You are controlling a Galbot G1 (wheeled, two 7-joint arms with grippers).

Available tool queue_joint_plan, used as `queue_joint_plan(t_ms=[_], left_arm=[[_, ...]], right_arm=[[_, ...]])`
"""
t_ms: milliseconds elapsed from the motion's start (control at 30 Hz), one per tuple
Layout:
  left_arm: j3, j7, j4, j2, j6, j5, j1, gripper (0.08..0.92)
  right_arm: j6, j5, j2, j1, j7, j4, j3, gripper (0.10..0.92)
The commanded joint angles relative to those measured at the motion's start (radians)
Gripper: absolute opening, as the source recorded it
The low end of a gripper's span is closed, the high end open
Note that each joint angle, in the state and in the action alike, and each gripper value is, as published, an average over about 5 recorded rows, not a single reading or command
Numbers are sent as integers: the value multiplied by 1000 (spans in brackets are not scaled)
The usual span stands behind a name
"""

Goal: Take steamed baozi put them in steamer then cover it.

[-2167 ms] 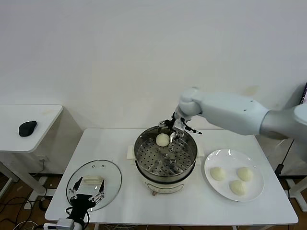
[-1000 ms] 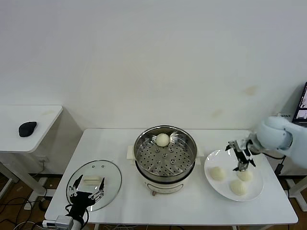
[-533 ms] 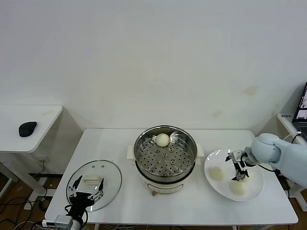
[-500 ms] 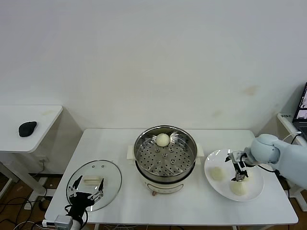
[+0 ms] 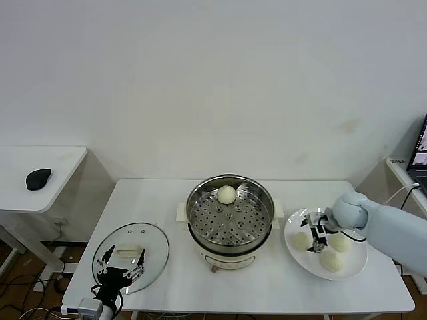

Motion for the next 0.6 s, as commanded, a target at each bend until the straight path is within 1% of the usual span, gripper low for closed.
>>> queue_joint_plan(t_ms=[33, 467, 600], left_arm=[[4, 1, 2, -4, 1, 1, 0, 823], [8, 1, -8, -11, 1, 10, 1, 823], [10, 1, -15, -9, 3, 13, 0, 823]], right_arm=[[-8, -14, 27, -32, -12, -28, 28, 776], [-5, -11, 4, -22, -27, -15, 33, 608], [-13, 23, -34, 36, -43, 23, 8, 595]])
